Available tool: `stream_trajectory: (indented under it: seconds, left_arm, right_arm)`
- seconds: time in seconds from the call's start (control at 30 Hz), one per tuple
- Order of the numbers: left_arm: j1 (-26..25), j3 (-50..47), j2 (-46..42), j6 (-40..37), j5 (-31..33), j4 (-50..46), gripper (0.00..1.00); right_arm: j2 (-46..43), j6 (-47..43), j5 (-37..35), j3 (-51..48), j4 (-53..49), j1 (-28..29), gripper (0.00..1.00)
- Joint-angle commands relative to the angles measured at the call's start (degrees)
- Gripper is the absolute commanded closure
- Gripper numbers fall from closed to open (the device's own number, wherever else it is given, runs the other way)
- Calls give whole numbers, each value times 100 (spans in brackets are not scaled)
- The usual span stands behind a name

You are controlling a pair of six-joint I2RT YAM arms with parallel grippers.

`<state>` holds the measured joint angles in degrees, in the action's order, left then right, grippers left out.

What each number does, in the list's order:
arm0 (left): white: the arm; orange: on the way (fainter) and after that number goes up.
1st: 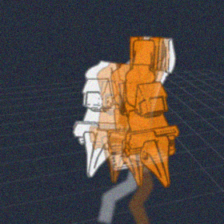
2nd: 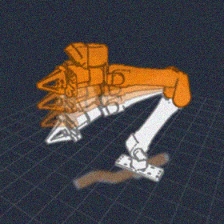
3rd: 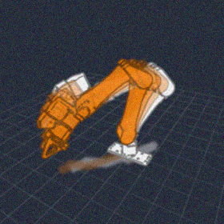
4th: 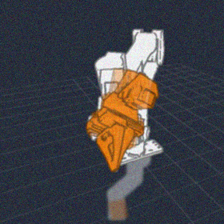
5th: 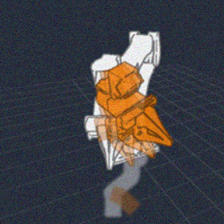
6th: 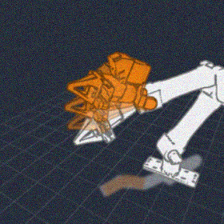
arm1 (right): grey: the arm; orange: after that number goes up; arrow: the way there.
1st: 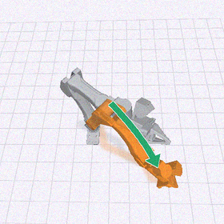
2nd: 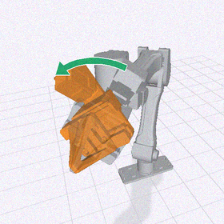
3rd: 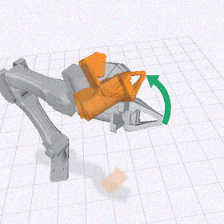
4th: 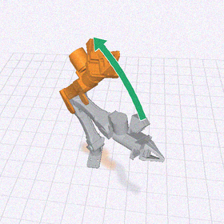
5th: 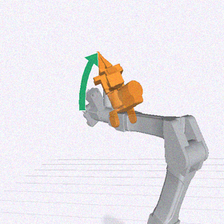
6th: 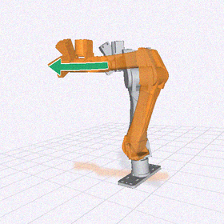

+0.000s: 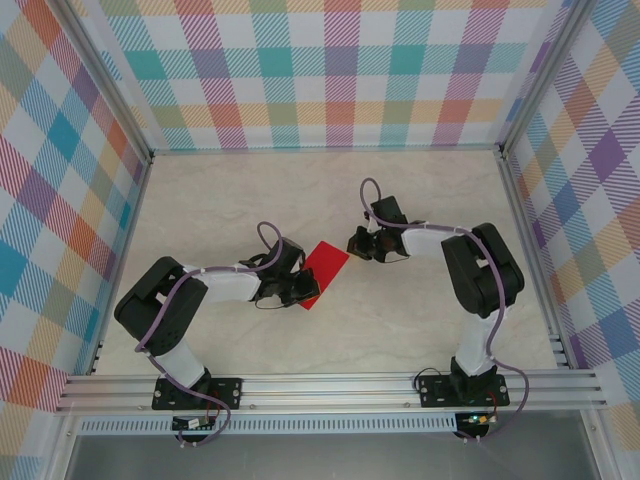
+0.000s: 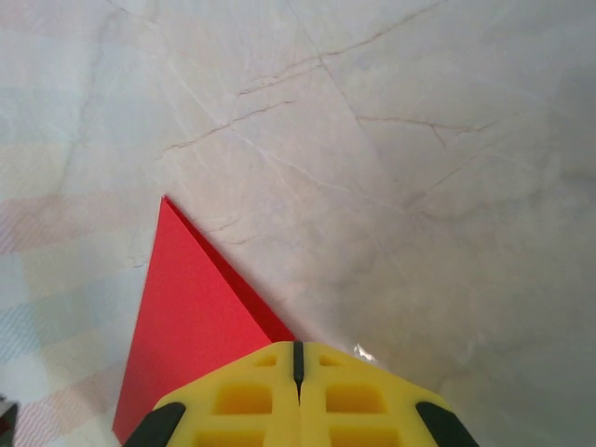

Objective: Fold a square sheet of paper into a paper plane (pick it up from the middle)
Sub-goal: First fold in half a square sheet of paper at the center of the table.

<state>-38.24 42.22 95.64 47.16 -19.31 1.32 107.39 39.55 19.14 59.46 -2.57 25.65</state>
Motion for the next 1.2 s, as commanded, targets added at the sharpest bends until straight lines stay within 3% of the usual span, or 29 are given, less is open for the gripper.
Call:
stream_trajectory:
  seconds: [0.0,0.13,0.4,0.67,1.17]
  left_arm:
    - [-78,-223,273,-9,172,-580,100]
    - [-78,-199,248,-7,207,-567,100]
    - [-78,-49,108,-99,185,-551,100]
    - [-4,309,153,-128,-442,678,100]
    - [27,558,764,-526,-72,66,100]
  right_arm:
    - [-350,-92,559,-262,293,230,100]
    - [-156,236,1021,-452,718,607,100]
    - [314,254,820,-320,417,700,100]
    - [444,-8,530,-104,-313,696,100]
    - [703,-50,430,24,-581,696,100]
